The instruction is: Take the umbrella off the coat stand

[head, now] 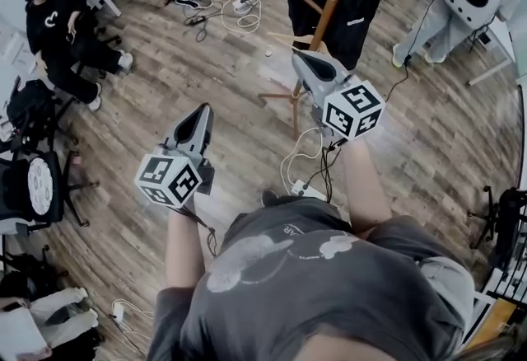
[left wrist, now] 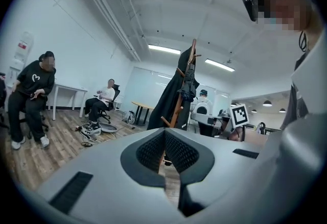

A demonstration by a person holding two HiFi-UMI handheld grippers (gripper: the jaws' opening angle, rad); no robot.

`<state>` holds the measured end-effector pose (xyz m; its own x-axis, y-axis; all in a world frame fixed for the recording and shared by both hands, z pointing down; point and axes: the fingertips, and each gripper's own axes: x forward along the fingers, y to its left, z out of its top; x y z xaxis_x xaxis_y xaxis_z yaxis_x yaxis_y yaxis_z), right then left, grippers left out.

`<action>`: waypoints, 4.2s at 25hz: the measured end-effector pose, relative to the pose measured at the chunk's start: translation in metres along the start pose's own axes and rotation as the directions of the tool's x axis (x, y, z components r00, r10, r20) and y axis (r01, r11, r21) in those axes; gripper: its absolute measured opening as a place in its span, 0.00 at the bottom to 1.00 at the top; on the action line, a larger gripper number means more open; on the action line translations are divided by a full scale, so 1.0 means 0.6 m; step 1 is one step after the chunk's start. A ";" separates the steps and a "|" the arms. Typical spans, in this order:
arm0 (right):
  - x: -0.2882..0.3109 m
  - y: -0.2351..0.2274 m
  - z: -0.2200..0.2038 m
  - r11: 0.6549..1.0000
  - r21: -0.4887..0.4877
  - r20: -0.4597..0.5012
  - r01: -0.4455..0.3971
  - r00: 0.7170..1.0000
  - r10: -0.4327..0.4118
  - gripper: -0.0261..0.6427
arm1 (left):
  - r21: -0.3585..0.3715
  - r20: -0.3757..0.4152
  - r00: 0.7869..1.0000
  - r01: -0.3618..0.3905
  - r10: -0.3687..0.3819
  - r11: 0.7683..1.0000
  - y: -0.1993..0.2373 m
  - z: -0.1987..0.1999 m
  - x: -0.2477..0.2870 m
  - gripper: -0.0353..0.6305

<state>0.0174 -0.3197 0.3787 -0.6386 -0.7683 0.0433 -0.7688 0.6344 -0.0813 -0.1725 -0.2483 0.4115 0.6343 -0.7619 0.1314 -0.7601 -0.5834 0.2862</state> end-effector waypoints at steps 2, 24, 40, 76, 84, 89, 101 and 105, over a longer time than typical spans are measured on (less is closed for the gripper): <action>0.007 -0.018 0.001 1.000 0.000 0.004 0.013 1.000 -0.013 0.04 | 0.026 -0.005 1.000 0.002 -0.002 1.000 0.007 0.002 0.018 0.06; 0.004 -0.200 0.083 0.936 0.003 0.078 0.353 0.933 -0.352 0.04 | 0.094 -0.008 0.962 0.273 -0.274 0.957 0.056 0.128 0.291 0.06; -0.028 -0.266 0.235 0.747 0.080 0.150 0.660 0.733 -0.663 0.04 | 0.142 -0.012 0.894 0.445 -0.448 0.884 0.092 0.254 0.422 0.06; 0.057 -0.398 0.394 0.603 -0.112 0.116 0.790 0.613 -0.782 0.61 | 0.188 -0.038 0.759 0.644 -0.650 0.741 -0.070 0.400 0.578 0.06; 0.092 -0.400 0.402 0.611 -0.212 0.106 0.763 0.639 -0.762 0.61 | 0.178 -0.049 0.753 0.653 -0.656 0.736 -0.068 0.399 0.593 0.06; 0.086 -0.410 0.403 0.565 -0.251 0.140 0.786 0.607 -0.782 0.49 | 0.177 -0.043 0.762 0.643 -0.646 0.745 -0.067 0.398 0.602 0.06; 0.086 -0.383 0.429 0.628 -0.228 0.176 0.744 0.666 -0.725 0.45 | 0.182 -0.058 0.765 0.639 -0.641 0.747 -0.072 0.398 0.597 0.06; 0.080 -0.370 0.444 0.635 -0.233 0.194 0.737 0.675 -0.712 0.45 | 0.186 -0.052 0.769 0.635 -0.637 0.750 -0.077 0.401 0.591 0.06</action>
<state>0.1665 -0.5203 0.1337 0.1232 -0.9866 -0.1065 -0.9666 -0.1436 0.2123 0.0535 -0.5594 0.2164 0.9794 -0.1992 -0.0323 -0.1939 -0.9734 0.1219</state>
